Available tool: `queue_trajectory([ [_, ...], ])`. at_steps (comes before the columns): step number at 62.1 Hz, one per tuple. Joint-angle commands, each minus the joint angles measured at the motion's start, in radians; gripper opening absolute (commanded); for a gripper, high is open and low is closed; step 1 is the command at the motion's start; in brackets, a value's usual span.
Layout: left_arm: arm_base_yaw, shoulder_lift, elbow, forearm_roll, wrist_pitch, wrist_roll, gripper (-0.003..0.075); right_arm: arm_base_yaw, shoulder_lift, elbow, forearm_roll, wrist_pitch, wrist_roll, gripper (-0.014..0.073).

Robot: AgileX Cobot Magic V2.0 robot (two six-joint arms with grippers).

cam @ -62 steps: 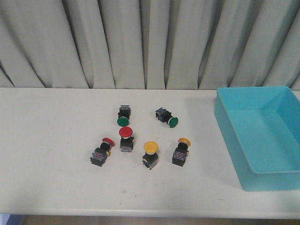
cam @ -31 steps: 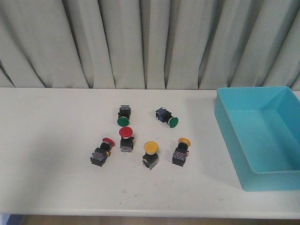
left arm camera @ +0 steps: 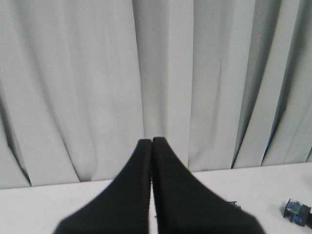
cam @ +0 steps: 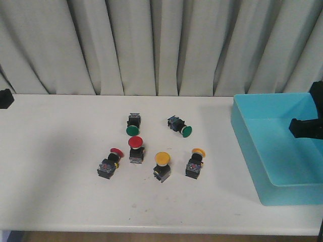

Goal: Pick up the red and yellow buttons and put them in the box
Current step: 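Lower the left gripper onto the red-capped button nearest the green ones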

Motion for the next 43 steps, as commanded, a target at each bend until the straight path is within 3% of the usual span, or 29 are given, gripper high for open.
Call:
queue_trajectory([
  [1,-0.005,-0.010,-0.038,-0.011,-0.099,-0.008,-0.0003,-0.004,-0.020,-0.036,0.030,-0.068,0.028,-0.0003],
  [11,-0.012,-0.010,-0.038,-0.011,-0.124,-0.008,-0.0003,-0.004,-0.020,-0.047,0.027,-0.045,0.068,-0.0001],
  [25,-0.108,-0.005,-0.057,-0.001,-0.099,-0.007,0.0031,-0.004,-0.020,-0.227,0.026,0.404,0.066,0.0059],
  [34,-0.195,0.009,-0.179,-0.001,0.093,-0.007,0.0087,-0.004,-0.020,-0.342,0.028,0.547,0.066,0.0196],
  [43,-0.277,0.086,-0.358,-0.001,0.349,-0.003,0.0192,-0.004,-0.020,-0.362,0.025,0.537,0.066,0.0377],
])
